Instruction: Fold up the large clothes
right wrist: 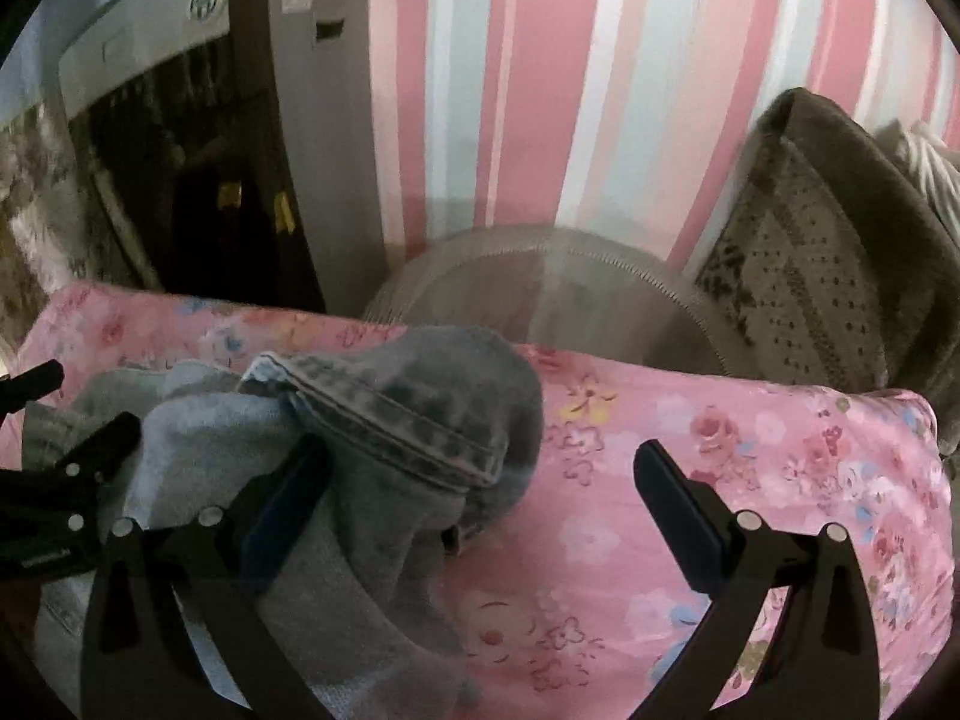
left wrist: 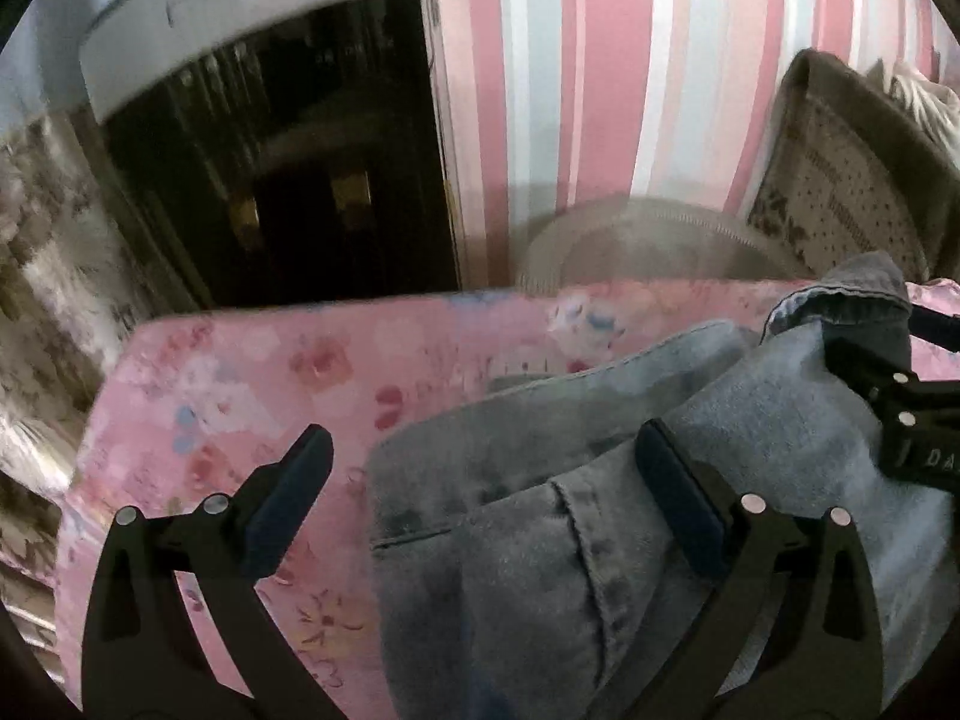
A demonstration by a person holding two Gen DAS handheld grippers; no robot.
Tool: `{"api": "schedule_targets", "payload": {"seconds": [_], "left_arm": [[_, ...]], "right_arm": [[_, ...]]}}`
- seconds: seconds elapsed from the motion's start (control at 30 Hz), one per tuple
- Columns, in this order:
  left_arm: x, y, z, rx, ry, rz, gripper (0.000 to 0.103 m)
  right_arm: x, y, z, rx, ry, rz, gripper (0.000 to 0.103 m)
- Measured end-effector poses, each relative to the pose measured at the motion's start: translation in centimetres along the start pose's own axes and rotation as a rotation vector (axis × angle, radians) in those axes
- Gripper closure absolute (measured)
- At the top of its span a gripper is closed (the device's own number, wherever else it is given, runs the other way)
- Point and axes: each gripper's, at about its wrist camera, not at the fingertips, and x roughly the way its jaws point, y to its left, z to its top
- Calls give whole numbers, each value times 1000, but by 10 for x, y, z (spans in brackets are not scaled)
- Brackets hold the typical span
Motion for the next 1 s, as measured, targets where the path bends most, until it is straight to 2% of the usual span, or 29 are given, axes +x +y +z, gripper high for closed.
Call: {"api": "schedule_targets", "payload": {"seconds": [0.13, 0.27, 0.33, 0.43, 0.5, 0.6, 0.63, 0.7, 0.77, 0.83, 0.9, 1.0], "left_arm": [[11, 10, -7, -32, 4, -28, 3], [0, 18, -11, -66, -26, -66, 3], [-28, 28, -13, -107, -63, -71, 4], [-80, 35, -25, -134, -136, -66, 3], [-117, 32, -49, -139, -166, -87, 3], [-142, 18, -89, -150, -166, -77, 3], [-145, 11, -106, -147, -157, -97, 3], [-137, -1, -130, -124, -122, -70, 3], [-131, 2, -143, -165, -139, -69, 3], [-129, 6, -141, -185, -123, -78, 3], [-128, 5, -138, -154, -129, -68, 3], [-124, 4, -134, -128, -140, -72, 3]], "right_arm": [[7, 1, -3, 21, 12, 27, 2], [-9, -3, -6, -4, -61, -20, 2], [-44, -9, -14, 28, -123, -23, 2], [-94, -15, -34, 57, -178, 46, 2], [-116, -14, -52, 55, -188, 88, 2], [-139, -12, -94, 87, -191, 142, 2], [-138, -10, -107, 99, -177, 147, 2], [-126, -3, -123, 106, -132, 156, 2], [-108, 3, -135, 99, -74, 154, 2], [-98, -4, -142, 177, -88, 222, 2], [-91, -6, -145, 211, -93, 256, 2], [-88, -4, -147, 222, -93, 253, 2]]}}
